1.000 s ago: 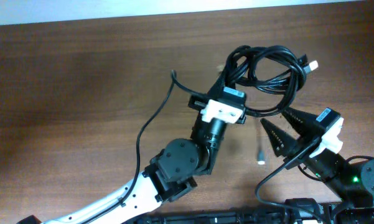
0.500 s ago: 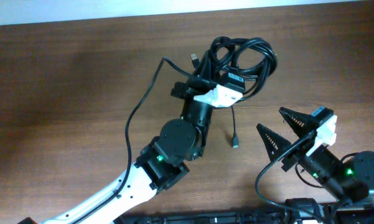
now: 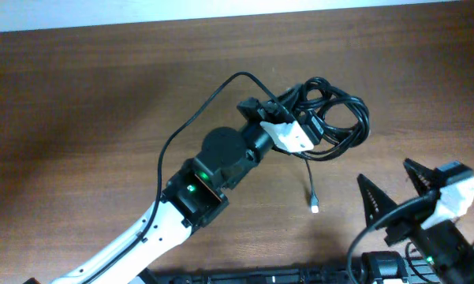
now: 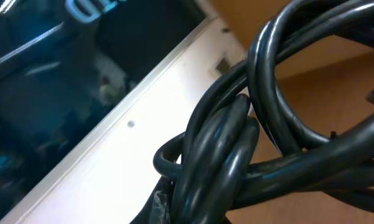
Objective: Untangle cables
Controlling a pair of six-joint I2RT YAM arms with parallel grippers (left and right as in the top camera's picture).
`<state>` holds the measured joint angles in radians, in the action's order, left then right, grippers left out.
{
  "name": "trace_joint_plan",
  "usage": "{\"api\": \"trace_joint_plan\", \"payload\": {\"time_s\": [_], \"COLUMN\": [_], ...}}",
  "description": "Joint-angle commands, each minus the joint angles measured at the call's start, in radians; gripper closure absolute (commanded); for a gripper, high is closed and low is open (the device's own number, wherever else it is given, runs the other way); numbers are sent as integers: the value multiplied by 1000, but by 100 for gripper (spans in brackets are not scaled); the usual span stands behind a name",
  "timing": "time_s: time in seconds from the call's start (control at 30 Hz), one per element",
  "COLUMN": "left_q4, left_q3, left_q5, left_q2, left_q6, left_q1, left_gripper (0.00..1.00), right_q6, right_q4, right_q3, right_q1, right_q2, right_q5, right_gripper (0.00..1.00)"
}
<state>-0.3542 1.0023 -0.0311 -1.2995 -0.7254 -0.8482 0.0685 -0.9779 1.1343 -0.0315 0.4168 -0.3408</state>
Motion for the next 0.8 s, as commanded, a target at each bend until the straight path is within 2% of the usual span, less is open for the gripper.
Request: {"api": "trace_joint_plan", "payload": {"time_s": [0.0,0.13,0.17,0.2,0.27,0.33,0.5,0.77], "left_q4": [-11,-25,-28,-35,-53,-80,-91,-106], "left_q3": [18,18,18,18,18,18,18,18], "left_q5": [304,551,620,737,907,1033,1077,1127], "left_q2": [26,27,27,27,27,26,26,24], "left_q6": [-7,-6,-6,-7,-7,-7,-11,-77], "left_q1": [69,143,164,195,235,265,266,248], "left_gripper": [100,100,100,100,100,100,100,100], "right_q6": [-65,-91,-92,-119,-193,-238,-256,-255], "right_q4": [-20,-21,-19,-18,-17,-5,11,17], "right_q3": [45,45,45,45,45,45,45,45], "right_q1": [5,5,5,5,5,5,5,5], "right_q2": [-2,-2,-2,-2,-2,-2,0,16], "right_q5": [73,71,55,11,-100,-238,-387,-457], "right_gripper": [16,15,12,8,7,4,1,1]}}
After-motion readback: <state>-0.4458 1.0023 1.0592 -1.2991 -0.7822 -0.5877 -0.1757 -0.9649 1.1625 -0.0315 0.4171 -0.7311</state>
